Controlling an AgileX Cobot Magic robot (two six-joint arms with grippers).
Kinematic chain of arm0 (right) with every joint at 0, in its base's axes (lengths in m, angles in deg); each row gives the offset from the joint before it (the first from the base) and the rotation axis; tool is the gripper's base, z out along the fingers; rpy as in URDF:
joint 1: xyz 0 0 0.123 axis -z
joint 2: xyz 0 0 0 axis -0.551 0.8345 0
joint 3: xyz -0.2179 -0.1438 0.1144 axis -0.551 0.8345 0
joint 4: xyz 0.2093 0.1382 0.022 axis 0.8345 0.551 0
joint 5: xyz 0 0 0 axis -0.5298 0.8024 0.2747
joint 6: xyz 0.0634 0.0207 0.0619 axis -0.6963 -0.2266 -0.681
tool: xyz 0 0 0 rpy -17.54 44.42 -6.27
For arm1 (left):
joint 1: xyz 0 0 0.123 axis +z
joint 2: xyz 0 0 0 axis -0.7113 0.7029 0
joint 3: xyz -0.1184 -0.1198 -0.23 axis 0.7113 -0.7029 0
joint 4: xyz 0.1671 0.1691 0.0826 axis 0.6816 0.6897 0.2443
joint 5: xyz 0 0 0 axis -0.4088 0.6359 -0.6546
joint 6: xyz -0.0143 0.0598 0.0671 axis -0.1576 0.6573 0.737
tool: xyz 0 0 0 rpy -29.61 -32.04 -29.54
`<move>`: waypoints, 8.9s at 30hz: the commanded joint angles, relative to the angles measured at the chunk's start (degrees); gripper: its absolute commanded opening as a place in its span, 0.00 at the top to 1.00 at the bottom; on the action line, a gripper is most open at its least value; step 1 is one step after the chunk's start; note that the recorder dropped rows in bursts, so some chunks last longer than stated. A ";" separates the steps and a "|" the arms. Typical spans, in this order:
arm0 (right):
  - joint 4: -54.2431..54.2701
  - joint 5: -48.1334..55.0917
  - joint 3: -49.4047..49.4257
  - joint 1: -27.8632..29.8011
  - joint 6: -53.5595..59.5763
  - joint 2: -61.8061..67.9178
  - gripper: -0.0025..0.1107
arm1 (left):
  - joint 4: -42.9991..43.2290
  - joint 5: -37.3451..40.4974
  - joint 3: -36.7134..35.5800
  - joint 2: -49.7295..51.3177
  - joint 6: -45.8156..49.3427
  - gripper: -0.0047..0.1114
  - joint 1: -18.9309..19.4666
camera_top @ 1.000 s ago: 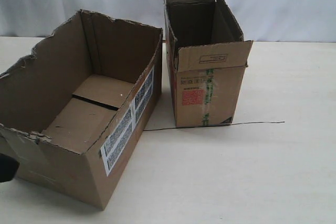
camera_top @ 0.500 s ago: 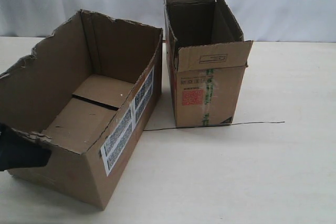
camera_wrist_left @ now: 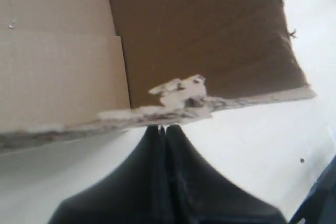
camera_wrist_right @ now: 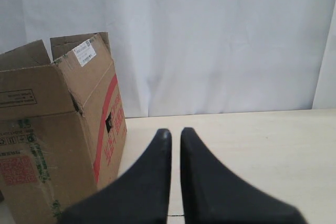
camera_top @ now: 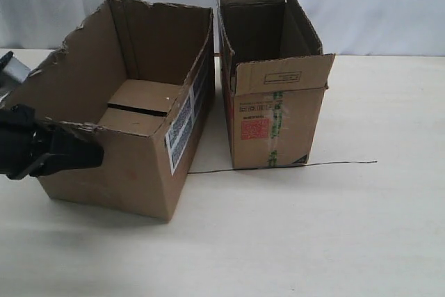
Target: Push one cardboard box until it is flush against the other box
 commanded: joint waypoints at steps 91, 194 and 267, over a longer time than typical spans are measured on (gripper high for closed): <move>-0.04 -0.40 0.30 -0.23 0.04 -0.20 0.93 | -26.86 6.08 6.78 11.60 20.17 0.96 33.23; -0.04 -0.40 0.30 -0.23 0.04 -0.20 0.93 | -13.99 -2.40 -5.60 -32.22 8.35 0.96 20.53; -0.04 -0.37 0.30 -0.23 0.04 -0.20 0.93 | 26.42 -38.39 -31.74 -77.69 -27.18 0.96 -1.79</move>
